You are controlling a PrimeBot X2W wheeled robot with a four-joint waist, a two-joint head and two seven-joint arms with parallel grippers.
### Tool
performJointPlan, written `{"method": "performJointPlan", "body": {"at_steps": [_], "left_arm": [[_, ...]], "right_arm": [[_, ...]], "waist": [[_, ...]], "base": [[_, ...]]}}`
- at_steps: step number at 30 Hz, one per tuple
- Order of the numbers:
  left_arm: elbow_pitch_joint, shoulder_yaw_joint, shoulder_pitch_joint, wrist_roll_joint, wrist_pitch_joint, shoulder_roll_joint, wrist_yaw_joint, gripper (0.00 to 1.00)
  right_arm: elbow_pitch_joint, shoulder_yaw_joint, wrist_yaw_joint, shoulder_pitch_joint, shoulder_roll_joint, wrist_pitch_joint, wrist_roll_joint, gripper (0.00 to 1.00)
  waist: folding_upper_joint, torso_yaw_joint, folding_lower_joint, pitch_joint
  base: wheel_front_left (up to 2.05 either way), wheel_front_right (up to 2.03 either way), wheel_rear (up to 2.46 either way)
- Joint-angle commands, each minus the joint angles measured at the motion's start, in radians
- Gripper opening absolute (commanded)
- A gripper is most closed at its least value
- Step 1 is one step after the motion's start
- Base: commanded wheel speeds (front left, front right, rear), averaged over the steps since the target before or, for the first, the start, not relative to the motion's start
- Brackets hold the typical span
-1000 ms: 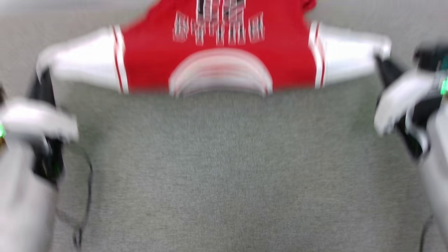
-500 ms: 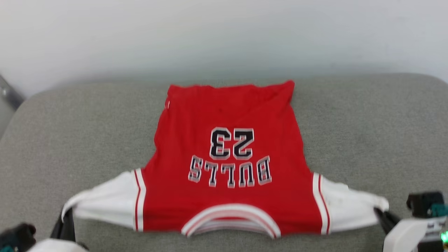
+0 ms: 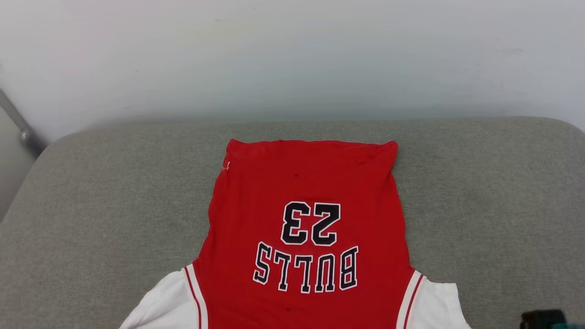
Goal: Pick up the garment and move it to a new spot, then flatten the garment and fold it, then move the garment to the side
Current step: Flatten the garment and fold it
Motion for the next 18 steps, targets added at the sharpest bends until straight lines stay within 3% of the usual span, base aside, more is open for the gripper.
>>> {"method": "performJointPlan", "body": {"at_steps": [1,8,14,18], "left_arm": [[-0.008,-0.003,-0.018,0.007,-0.003,-0.001,-0.001,0.00],[-0.035,-0.020,-0.080,0.029,-0.002,0.005,-0.008,0.00],[-0.074,-0.043,-0.187,0.057,-0.016,0.003,-0.037,0.00],[-0.081,-0.053,-0.262,0.071,-0.048,-0.019,-0.057,0.00]], "right_arm": [[-0.012,-0.013,-0.001,-0.039,0.003,-0.022,0.000,1.00],[0.069,-0.130,-0.001,-0.277,0.038,-0.150,0.023,1.00],[0.302,-0.159,-0.001,-0.626,0.015,-0.181,0.012,1.00],[0.477,-0.144,-0.001,-0.852,-0.016,-0.134,0.008,1.00]], "waist": [[-0.0001,0.005,0.0002,0.004],[-0.0001,0.019,0.0002,0.068],[-0.0001,0.056,0.0002,0.207],[-0.0001,0.094,0.0002,0.291]], "base": [[0.00,0.00,0.00],[0.00,0.00,0.00],[0.00,0.00,0.00],[0.00,0.00,0.00]]}}
